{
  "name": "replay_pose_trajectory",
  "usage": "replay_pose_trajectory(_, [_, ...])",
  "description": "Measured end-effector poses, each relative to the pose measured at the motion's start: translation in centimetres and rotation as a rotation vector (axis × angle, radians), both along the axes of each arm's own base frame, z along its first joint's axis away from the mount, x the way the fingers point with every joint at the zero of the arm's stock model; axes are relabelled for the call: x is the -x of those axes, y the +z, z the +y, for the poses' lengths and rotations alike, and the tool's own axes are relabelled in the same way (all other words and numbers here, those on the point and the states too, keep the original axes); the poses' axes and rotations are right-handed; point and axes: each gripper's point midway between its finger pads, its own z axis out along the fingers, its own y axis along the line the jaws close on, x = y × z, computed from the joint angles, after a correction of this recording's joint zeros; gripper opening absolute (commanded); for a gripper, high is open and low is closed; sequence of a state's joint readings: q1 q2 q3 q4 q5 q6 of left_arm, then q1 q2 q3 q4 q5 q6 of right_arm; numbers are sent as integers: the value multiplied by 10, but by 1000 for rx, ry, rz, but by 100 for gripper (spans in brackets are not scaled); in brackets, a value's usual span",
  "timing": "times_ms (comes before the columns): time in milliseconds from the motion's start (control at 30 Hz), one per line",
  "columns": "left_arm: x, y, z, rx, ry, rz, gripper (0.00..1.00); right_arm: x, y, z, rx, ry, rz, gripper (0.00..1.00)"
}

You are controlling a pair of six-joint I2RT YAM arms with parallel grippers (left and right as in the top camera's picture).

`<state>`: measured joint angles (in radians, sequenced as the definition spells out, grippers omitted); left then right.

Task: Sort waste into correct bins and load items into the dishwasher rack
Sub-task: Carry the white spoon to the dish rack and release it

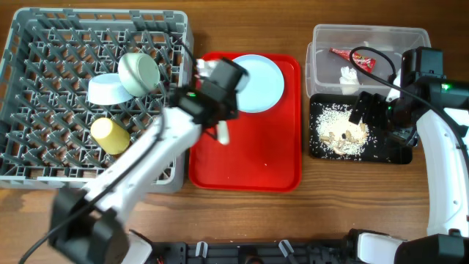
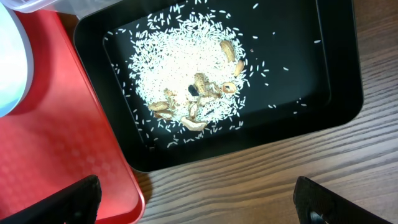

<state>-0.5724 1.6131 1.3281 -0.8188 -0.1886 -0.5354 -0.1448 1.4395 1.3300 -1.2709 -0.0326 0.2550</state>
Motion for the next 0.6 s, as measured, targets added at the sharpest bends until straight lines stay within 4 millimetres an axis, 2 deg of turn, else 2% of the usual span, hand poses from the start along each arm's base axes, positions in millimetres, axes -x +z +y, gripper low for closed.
replay_pose_trajectory(33, [-3,7,9,-6,2,-15,4,0,0,0,0,0,0,100])
replay_pose_trajectory(167, [-23,34,68,-57,41,-96,4,0,0,0,0,0,0,100])
replay_pose_trajectory(300, [-34,38,109,-119,60,-105,4,0,0,0,0,0,0,100])
replay_pose_trajectory(367, [-37,34,121,-145,48,-93,4,0,0,0,0,0,0,100])
replay_pose_trajectory(533, [-43,13,133,-178,22,-37,13,0,0,0,0,0,0,100])
replay_pose_trajectory(600, [-45,2,136,-187,19,-8,20,0,0,0,0,0,0,100])
